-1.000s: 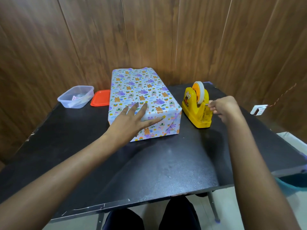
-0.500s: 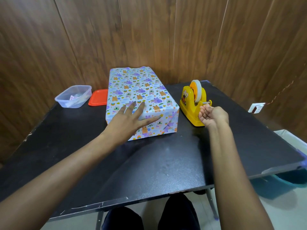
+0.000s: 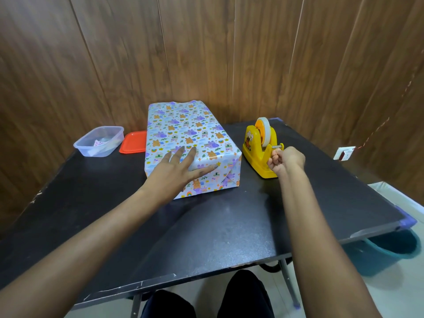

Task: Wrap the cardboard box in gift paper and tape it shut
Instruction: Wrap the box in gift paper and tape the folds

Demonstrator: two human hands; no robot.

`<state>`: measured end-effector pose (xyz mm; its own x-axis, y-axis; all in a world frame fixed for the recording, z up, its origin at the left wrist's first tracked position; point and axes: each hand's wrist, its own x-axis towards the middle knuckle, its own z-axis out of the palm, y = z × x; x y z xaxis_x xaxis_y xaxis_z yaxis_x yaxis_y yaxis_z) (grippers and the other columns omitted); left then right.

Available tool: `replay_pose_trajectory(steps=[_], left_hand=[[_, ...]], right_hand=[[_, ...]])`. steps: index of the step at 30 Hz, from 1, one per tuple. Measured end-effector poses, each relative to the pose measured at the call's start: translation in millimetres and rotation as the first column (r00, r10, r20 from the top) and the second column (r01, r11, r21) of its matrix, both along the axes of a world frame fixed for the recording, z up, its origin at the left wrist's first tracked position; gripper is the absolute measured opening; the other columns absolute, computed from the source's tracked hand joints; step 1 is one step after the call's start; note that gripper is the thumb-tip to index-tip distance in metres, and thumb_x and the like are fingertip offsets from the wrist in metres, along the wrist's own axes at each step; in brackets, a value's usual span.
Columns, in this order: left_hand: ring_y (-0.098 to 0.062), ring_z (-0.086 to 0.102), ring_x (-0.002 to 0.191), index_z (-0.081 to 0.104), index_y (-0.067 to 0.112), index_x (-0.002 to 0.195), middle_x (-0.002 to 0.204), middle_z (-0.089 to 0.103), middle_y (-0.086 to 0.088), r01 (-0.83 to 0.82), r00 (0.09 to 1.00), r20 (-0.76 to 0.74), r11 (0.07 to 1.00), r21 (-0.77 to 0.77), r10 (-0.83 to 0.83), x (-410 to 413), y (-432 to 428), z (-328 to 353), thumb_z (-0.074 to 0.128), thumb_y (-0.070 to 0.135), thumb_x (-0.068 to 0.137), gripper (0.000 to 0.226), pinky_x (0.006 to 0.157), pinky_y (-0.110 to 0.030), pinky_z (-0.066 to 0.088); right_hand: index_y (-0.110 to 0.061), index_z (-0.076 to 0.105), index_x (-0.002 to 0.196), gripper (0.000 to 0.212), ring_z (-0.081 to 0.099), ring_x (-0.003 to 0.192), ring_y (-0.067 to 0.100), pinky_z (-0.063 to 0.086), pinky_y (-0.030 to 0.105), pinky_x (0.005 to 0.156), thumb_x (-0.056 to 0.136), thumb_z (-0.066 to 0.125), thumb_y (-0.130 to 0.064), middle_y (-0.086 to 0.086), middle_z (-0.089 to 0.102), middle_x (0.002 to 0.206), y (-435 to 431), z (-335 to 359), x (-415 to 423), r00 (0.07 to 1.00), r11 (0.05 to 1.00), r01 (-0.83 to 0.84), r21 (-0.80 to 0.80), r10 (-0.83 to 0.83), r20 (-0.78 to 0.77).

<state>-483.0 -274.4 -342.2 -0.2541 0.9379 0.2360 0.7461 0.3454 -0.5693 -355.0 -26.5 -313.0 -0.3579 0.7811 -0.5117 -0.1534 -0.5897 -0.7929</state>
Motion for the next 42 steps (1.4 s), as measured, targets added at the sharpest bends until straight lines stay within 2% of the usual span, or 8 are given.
replay_pose_trajectory(steps=[5, 8, 15, 19, 24, 32, 36, 42], left_hand=[[-0.045, 0.041, 0.129, -0.021, 0.045, 0.137, 0.148, 0.032, -0.022, -0.011, 1.000, -0.008, 1.000, -0.004, 0.011, 0, -1, -2, 0.077, 0.020, 0.074, 0.119, 0.095, -0.048, 0.045], [-0.045, 0.048, 0.123, -0.013, 0.043, 0.140, 0.143, 0.040, -0.022, -0.004, 1.000, -0.008, 1.000, 0.005, 0.004, 0, 0, 0, 0.082, 0.020, 0.067, 0.122, 0.088, -0.048, 0.049], [-0.046, 0.042, 0.127, -0.028, 0.046, 0.136, 0.148, 0.032, -0.022, 0.002, 1.000, 0.000, 1.000, 0.010, -0.002, 1, -2, -2, 0.076, 0.020, 0.075, 0.124, 0.093, -0.050, 0.045], [-0.046, 0.047, 0.123, -0.017, 0.044, 0.140, 0.144, 0.039, -0.023, -0.003, 1.000, -0.007, 1.000, 0.007, 0.003, 2, 0, 0, 0.082, 0.020, 0.067, 0.126, 0.088, -0.049, 0.049], [-0.047, 0.054, 0.114, -0.005, 0.043, 0.143, 0.137, 0.046, -0.025, 0.006, 1.000, -0.015, 1.000, 0.020, -0.006, 4, 0, 4, 0.088, 0.017, 0.056, 0.129, 0.081, -0.049, 0.052], [-0.046, 0.057, 0.110, -0.012, 0.039, 0.146, 0.133, 0.051, -0.024, -0.004, 1.000, -0.003, 1.000, 0.005, 0.004, 4, 1, 2, 0.091, 0.017, 0.048, 0.144, 0.078, -0.048, 0.053], [-0.047, 0.054, 0.114, -0.010, 0.042, 0.145, 0.137, 0.047, -0.024, -0.008, 1.000, 0.004, 1.000, -0.011, 0.008, 4, 1, 4, 0.087, 0.018, 0.056, 0.134, 0.081, -0.049, 0.052], [-0.050, 0.057, 0.106, 0.017, 0.041, 0.141, 0.129, 0.052, -0.028, -0.045, 0.999, -0.027, 0.999, -0.015, 0.044, 12, 4, 8, 0.087, 0.014, 0.052, 0.117, 0.073, -0.054, 0.053]], right_hand=[[-0.006, 0.055, 0.096, 0.021, 0.039, 0.035, 0.007, 0.046, 0.015, 0.041, 0.095, 0.035, -0.002, 0.003, 0.045, 0.060, 7, -3, 0, 0.988, 0.989, -0.032, -0.146, 0.009, -0.154], [-0.005, 0.054, 0.089, 0.020, 0.036, 0.021, 0.007, 0.043, 0.018, 0.040, 0.097, 0.036, -0.004, 0.002, 0.044, 0.061, 7, -4, 1, 0.981, 0.983, -0.052, -0.175, 0.018, -0.191], [-0.006, 0.052, 0.102, 0.021, 0.036, 0.025, 0.008, 0.047, 0.018, 0.040, 0.096, 0.033, -0.001, 0.003, 0.043, 0.061, 3, -4, 1, 0.972, 0.983, -0.031, -0.182, -0.013, -0.236], [-0.007, 0.054, 0.084, 0.021, 0.041, 0.052, 0.010, 0.047, 0.026, 0.048, 0.097, 0.037, -0.003, 0.004, 0.044, 0.064, -9, -5, 4, 0.994, 0.997, -0.042, 0.067, 0.048, -0.095], [-0.008, 0.053, 0.070, 0.027, 0.044, 0.052, 0.011, 0.050, 0.026, 0.051, 0.096, 0.046, -0.006, 0.004, 0.049, 0.063, -12, -9, 6, 0.999, 0.961, -0.026, 0.274, 0.018, 0.032], [-0.007, 0.044, 0.074, 0.027, 0.037, 0.036, 0.008, 0.051, 0.028, 0.043, 0.091, 0.029, 0.009, 0.005, 0.037, 0.062, -18, -48, 13, 0.963, 0.989, -0.044, -0.139, 0.005, -0.271], [-0.006, 0.052, 0.074, 0.026, 0.042, 0.037, 0.006, 0.051, 0.020, 0.042, 0.095, 0.041, 0.003, 0.004, 0.045, 0.061, -29, -10, 12, 0.937, 0.941, -0.254, 0.223, 0.297, -0.184], [-0.011, 0.058, 0.072, 0.028, 0.043, 0.040, 0.007, 0.048, 0.019, 0.041, 0.094, 0.046, 0.001, 0.006, 0.050, 0.058, -61, -14, 15, 0.833, 0.591, -0.542, 0.597, 0.472, 0.289]])
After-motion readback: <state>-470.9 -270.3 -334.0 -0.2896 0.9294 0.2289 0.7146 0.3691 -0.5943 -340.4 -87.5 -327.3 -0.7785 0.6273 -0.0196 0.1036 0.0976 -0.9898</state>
